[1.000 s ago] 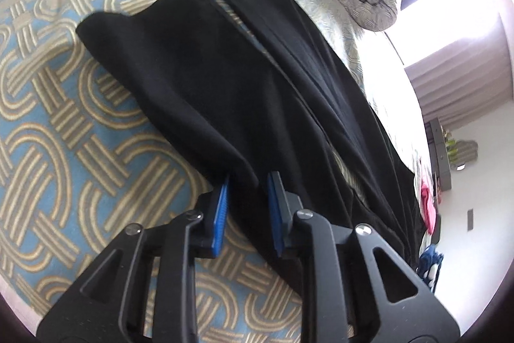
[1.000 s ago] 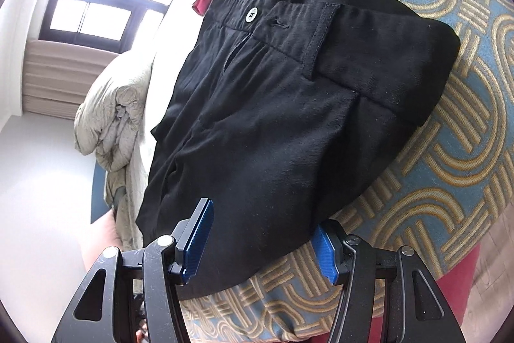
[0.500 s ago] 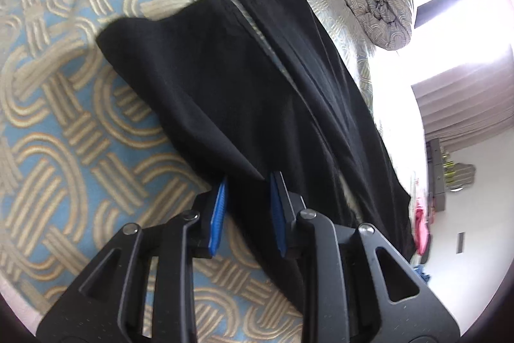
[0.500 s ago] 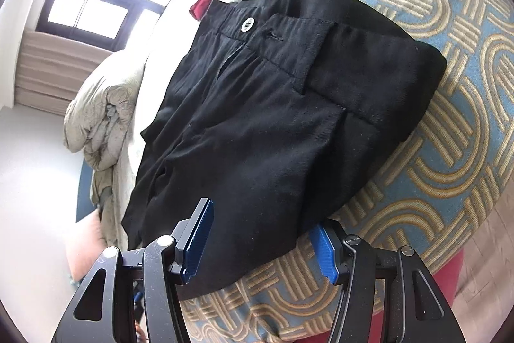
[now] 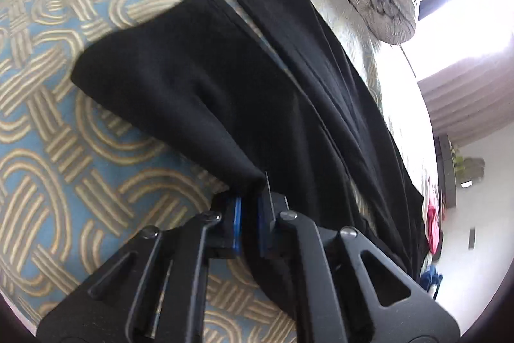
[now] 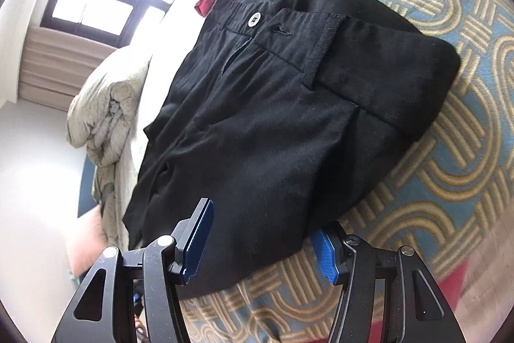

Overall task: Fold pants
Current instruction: 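Close the left gripper on one trouser leg while the right gripper grips the other, then lift the held trouser legs with both grippers and fold them over the waistband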

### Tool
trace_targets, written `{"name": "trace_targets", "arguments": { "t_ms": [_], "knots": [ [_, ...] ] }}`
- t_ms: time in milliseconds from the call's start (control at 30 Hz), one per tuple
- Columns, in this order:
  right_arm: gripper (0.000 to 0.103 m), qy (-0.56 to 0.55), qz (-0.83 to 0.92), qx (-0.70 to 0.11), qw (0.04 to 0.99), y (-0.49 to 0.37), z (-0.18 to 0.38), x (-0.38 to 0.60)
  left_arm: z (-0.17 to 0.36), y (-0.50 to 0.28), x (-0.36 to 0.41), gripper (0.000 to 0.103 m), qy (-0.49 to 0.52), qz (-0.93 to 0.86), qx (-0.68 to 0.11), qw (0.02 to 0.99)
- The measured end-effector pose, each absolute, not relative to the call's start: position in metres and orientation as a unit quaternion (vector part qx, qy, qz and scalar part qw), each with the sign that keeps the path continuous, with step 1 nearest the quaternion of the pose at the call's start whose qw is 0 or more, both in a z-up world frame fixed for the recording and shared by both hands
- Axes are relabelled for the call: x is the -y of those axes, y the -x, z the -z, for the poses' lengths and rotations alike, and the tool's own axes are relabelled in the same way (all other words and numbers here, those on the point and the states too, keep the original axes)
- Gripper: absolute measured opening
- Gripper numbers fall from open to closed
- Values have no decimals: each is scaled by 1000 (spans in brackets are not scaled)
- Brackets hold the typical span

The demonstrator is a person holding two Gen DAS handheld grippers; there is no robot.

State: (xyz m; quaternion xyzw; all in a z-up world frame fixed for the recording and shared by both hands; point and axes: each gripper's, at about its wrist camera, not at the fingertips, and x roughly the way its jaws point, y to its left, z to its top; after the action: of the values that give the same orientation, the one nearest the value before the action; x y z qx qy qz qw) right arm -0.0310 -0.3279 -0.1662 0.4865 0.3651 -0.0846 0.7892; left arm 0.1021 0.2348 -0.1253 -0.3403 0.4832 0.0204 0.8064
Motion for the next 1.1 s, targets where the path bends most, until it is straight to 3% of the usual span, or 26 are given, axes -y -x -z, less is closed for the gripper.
{"name": "trace_targets", "arguments": {
  "t_ms": [33, 67, 400, 1100],
  "knots": [
    [32, -476, 96, -367, 793, 31, 164, 328, 120, -99, -235, 7, 337, -22, -478, 811],
    [10, -468, 102, -371, 795, 31, 163, 329, 117, -95, -237, 7, 336, -24, -473, 814],
    [9, -440, 82, -343, 826, 36, 121, 325, 66, -49, -250, 7, 342, -17, -430, 835],
    [8, -409, 71, -292, 862, 17, 38, 334, -40, -38, -237, 7, 322, -11, -360, 876]
  ]
}}
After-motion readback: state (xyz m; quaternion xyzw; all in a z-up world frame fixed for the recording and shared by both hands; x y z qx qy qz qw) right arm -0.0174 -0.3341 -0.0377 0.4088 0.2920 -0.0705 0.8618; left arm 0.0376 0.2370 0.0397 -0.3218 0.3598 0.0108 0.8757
